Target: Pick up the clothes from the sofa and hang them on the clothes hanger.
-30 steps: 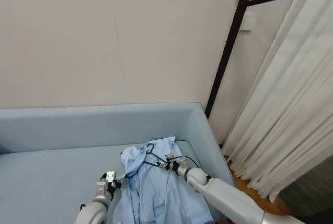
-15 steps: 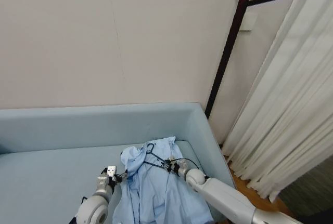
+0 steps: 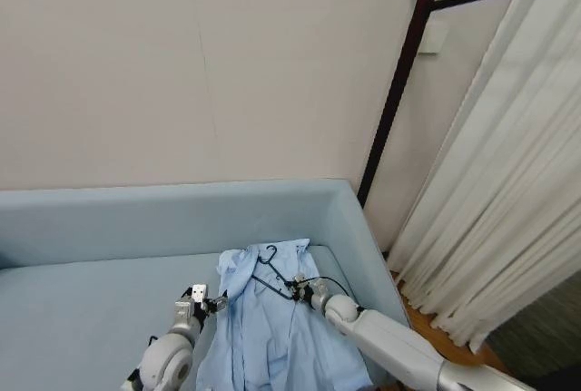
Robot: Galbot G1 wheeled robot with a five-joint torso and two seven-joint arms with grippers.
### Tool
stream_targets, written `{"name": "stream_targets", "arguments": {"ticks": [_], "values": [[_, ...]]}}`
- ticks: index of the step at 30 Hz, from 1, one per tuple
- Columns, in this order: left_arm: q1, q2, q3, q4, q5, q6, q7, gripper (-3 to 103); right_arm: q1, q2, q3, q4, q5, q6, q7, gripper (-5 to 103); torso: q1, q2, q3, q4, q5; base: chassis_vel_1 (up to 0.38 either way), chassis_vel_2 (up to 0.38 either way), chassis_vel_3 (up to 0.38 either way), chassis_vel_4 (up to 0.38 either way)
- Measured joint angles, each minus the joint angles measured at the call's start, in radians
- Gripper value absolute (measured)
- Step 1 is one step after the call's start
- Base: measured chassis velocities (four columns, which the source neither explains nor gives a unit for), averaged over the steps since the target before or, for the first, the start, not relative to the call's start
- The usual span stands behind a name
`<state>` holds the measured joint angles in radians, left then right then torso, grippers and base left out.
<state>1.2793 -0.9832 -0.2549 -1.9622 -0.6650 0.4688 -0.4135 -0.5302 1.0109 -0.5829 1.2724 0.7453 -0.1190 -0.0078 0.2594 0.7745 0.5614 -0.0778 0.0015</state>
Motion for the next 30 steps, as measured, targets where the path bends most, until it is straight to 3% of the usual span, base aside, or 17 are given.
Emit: {"name": "stream_targets", "arguments": {"ticks": [9,13,17,24,27,30], "values": [[-0.132,-0.023,0.092,0.117,0.035,0.000,0.085,100,0.052,-0.021,-0.032,-0.018,-0.005,0.018,-0.057,7,0.000,0.000,0.000,0.0000,-0.0001,0.000,0.000,0.000,0.000],[-0.252,-0.049,0.174,0.254,0.041,-0.004,0.108,100,0.079,-0.019,-0.045,-0.048,-0.015,0.048,-0.114,7,0.000,0.000,0.000,-0.0010,-0.0003,0.000,0.000,0.000,0.000],[-0.293,-0.068,0.197,0.335,0.053,-0.013,0.126,100,0.094,-0.008,-0.052,-0.056,-0.013,0.054,-0.134,7,0.000,0.000,0.000,0.0004,0.0002,0.000,0.000,0.000,0.000],[-0.320,-0.087,0.223,0.407,0.069,-0.023,0.149,100,0.094,-0.011,-0.052,-0.055,-0.007,0.056,-0.138,7,0.000,0.000,0.000,-0.0002,-0.0001,0.000,0.000,0.000,0.000],[-0.328,-0.091,0.221,0.428,0.069,-0.031,0.207,103,0.095,-0.012,-0.052,-0.052,-0.005,0.056,-0.138,7,0.000,0.000,0.000,-0.0002,0.0000,0.000,0.000,0.000,0.000],[-0.335,-0.096,0.221,0.444,0.068,-0.036,0.244,100,0.097,-0.010,-0.053,-0.051,-0.005,0.056,-0.137,7,0.000,0.000,0.000,-0.0001,0.0000,0.000,0.000,0.000,0.000]]}}
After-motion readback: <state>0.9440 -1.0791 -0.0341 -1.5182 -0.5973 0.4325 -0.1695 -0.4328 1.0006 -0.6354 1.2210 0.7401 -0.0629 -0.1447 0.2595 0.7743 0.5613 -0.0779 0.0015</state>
